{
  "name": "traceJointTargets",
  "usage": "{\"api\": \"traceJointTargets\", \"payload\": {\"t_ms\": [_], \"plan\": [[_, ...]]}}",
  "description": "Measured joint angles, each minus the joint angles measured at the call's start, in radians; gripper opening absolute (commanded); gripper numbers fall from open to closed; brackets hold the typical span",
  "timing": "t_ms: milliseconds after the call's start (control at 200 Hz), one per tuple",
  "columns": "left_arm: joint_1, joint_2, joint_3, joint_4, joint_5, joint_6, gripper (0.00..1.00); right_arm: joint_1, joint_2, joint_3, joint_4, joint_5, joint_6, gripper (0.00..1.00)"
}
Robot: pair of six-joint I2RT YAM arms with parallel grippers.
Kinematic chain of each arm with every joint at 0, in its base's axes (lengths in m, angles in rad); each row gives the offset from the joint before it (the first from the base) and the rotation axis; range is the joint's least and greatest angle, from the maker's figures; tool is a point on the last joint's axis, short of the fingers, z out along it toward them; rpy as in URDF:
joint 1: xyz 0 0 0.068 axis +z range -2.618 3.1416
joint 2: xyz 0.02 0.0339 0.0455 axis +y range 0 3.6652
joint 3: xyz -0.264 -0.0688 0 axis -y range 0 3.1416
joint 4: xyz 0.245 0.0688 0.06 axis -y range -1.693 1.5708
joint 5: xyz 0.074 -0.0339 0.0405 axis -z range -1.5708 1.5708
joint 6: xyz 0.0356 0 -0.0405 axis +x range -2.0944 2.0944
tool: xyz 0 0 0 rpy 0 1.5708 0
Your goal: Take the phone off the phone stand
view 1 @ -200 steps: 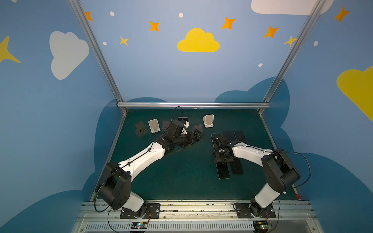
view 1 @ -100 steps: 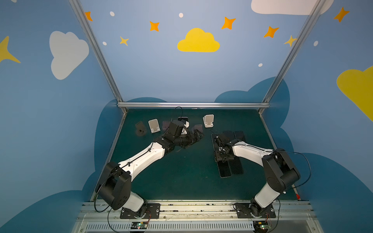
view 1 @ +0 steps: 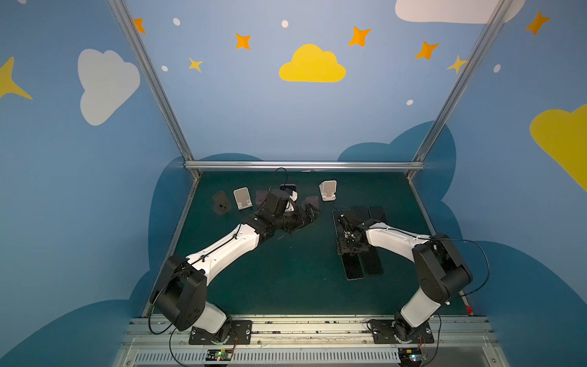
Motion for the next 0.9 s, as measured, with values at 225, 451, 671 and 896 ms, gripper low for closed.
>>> {"api": "traceJointTargets", "payload": {"t_ms": [225, 451, 671, 896], "plan": [[0.0, 0.0, 0.0, -0.002, -0.003, 0.005, 1.0, 0.002, -0.061, 0.05, -0.056, 0.005, 0.001, 0.8], [0.02, -0.008, 0.003, -0.014, -0.019, 0.013, 1.0, 0.018, -0.196, 0.149, -0.133, 0.055, 0.038, 0.79], [0.044, -0.044, 0.028, -0.05, -0.064, 0.029, 1.0, 0.056, -0.3, 0.222, -0.137, 0.102, 0.11, 0.78], [0.108, -0.071, 0.028, -0.068, -0.116, 0.043, 1.0, 0.115, -0.432, 0.205, -0.166, 0.142, 0.108, 0.8]]}}
